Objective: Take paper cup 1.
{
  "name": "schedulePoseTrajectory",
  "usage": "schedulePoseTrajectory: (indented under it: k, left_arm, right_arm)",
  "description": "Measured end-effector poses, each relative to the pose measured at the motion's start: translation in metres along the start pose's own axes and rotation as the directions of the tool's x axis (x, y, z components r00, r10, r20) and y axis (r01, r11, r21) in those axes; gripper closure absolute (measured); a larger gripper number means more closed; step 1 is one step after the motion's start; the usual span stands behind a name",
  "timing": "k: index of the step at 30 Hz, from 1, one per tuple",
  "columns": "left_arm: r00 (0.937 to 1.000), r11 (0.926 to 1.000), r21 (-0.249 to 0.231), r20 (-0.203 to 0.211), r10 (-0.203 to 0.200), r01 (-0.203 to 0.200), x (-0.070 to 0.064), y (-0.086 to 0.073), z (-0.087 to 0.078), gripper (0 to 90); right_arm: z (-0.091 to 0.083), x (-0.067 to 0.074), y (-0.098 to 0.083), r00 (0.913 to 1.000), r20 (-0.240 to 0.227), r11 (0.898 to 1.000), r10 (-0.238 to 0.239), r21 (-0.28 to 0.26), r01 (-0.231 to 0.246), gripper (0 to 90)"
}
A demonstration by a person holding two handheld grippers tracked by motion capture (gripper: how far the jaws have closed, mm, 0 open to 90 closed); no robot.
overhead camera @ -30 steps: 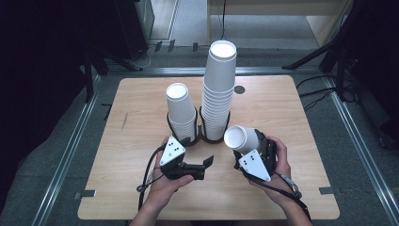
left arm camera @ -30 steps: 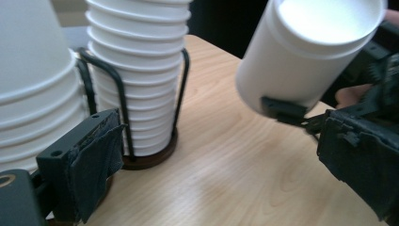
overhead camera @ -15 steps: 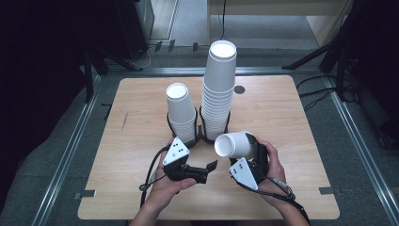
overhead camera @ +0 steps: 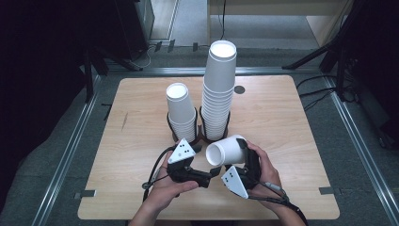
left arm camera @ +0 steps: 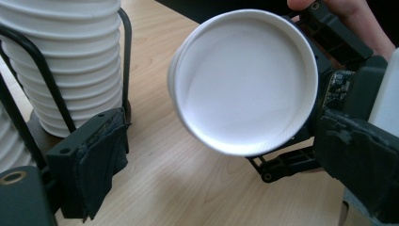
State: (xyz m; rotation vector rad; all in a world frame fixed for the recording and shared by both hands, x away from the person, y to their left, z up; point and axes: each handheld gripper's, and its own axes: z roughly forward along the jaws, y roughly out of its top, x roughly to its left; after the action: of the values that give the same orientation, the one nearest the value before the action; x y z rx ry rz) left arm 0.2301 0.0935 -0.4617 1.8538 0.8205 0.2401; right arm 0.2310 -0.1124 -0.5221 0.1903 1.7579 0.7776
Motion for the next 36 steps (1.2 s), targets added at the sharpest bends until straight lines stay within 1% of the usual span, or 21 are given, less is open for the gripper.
schedulePoseTrajectory:
  k: [3,5,6,7,12,13,15,21,25,29,30,31,32,34,36]
  left_arm:
    - [1.0,0.9999,0.014,0.008,0.003,-0.003,-0.001,0.0,0.001,4.6]
    - [0.9999,0.9997,0.023,0.012,-0.003,0.003,-0.002,0.0,0.002,4.6]
    - [0.9999,0.9996,0.026,0.012,-0.007,0.006,-0.002,0.0,0.003,4.6]
    - [0.9999,0.9996,0.027,0.013,-0.008,0.007,-0.003,0.0,0.003,4.8]
    - [0.9997,0.9994,0.034,0.022,-0.007,0.006,-0.004,0.0,0.005,6.7]
    - [0.9998,0.9994,0.034,0.019,-0.006,0.006,-0.005,0.0,0.005,7.7]
    - [0.9999,0.9995,0.03,0.012,-0.012,0.012,-0.005,0.0,0.005,12.5]
    - [0.9996,0.9991,0.034,0.018,-0.024,0.024,-0.005,0.0,0.006,13.7]
    - [0.9995,0.9986,0.043,0.006,-0.031,0.03,-0.005,0.0,0.007,14.3]
    - [0.9995,0.9983,0.05,-0.003,-0.031,0.031,-0.005,-0.001,0.008,15.3]
    - [0.9997,0.9987,0.046,-0.012,-0.02,0.021,-0.005,-0.001,0.007,16.8]
    - [0.9998,0.9989,0.045,-0.013,-0.013,0.014,-0.006,-0.001,0.007,19.1]
    - [0.9999,0.9989,0.045,-0.012,-0.01,0.011,-0.005,-0.001,0.007,19.3]
    - [0.9999,0.9988,0.046,-0.005,-0.013,0.014,-0.004,-0.001,0.006,19.6]
    - [0.9998,0.9989,0.042,-0.007,-0.021,0.021,-0.004,-0.001,0.005,19.9]
  right_arm:
    - [-0.001,0.003,0.002,0.9999,-0.01,1.0,-0.005,-0.012,0.005,13.3]
    - [-0.001,0.004,0.003,0.9997,-0.014,1.0,-0.021,-0.019,0.021,13.3]
    - [-0.001,0.007,0.004,0.9997,-0.023,1.0,-0.012,-0.024,0.011,13.3]
    - [-0.001,0.007,0.004,0.9993,-0.026,0.999,-0.025,-0.027,0.024,13.3]
    - [-0.002,0.012,0.007,0.9985,-0.044,0.999,-0.031,-0.036,0.029,13.3]
    - [-0.002,0.013,0.007,0.9982,-0.049,0.999,-0.033,-0.037,0.031,13.3]
    - [-0.002,0.014,0.008,0.9978,-0.055,0.999,-0.036,-0.041,0.034,13.3]
    - [-0.003,0.017,0.01,0.9969,-0.069,0.998,-0.037,-0.054,0.034,13.2]
    - [-0.004,0.018,0.011,0.9962,-0.076,0.997,-0.043,-0.06,0.038,13.2]
    - [-0.004,0.02,0.011,0.9961,-0.079,0.998,-0.04,-0.059,0.036,13.2]
    - [-0.004,0.02,0.012,0.9959,-0.077,0.997,-0.046,-0.062,0.042,13.2]
    - [-0.004,0.02,0.012,0.9958,-0.08,0.997,-0.043,-0.059,0.039,13.0]
    - [-0.004,0.02,0.012,0.9959,-0.08,0.998,-0.043,-0.058,0.039,12.9]
    - [-0.004,0.02,0.012,0.9956,-0.079,0.997,-0.051,-0.062,0.046,12.7]
    - [-0.004,0.02,0.012,0.9957,-0.078,0.997,-0.05,-0.064,0.045,12.4]
